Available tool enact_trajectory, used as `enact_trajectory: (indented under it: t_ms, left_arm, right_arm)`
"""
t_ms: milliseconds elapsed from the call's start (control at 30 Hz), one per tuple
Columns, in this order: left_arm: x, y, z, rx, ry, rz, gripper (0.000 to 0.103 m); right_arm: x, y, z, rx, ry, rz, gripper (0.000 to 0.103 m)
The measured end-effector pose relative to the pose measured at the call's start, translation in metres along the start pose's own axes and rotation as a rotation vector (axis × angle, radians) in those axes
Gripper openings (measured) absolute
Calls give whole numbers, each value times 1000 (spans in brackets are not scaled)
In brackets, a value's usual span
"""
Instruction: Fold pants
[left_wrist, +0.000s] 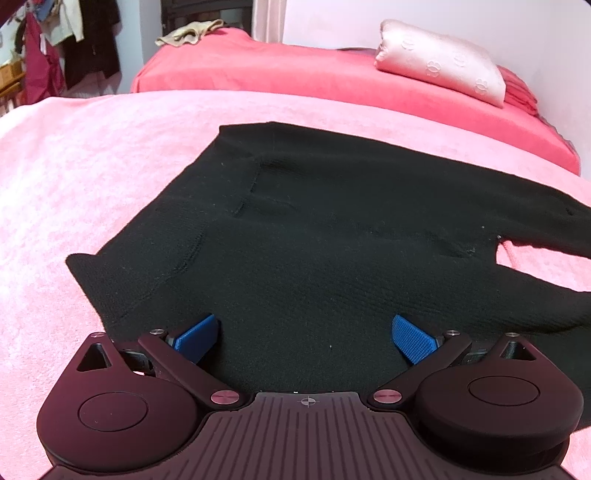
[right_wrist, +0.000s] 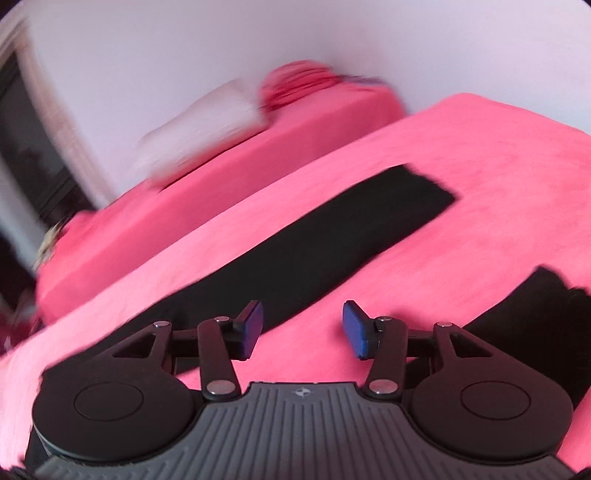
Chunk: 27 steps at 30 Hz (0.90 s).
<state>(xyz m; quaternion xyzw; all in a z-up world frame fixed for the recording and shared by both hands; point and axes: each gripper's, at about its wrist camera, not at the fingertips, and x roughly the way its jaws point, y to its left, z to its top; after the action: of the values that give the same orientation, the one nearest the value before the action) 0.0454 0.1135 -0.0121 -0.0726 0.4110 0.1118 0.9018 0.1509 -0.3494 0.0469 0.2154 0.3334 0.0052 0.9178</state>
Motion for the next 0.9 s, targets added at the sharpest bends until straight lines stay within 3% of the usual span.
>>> enact_trajectory:
  t_ms: [233,433,467,500,567,767,900]
  left_arm:
    - [-38,2,-28,34,-19,-9,103]
    - [-55,39,-37,-52,-30,8,103]
    - [-59,47,-35,-71,-37,18,103]
    - [-62,54,-34,-88,-46,19,103]
    - [-68,67,-31,-124,-66,23,103]
    - [-72,88,-24,-170,-80,57,103]
    - [-66,90,-22,-182,-70,63,103]
  right_arm:
    - [-16,110,-57,-340,67,223,61]
    - [-26,216,-128,-672,141,445,61]
    - [-31,240,-152,-786,156,507,61]
    - [-31,240,-152,-786,156,507,62]
    - [-36,262,-180,-926,142,547,68]
    - [-28,312,-237,-1166,147,597,69]
    - [-12,330,-259,-1253,119,593,59]
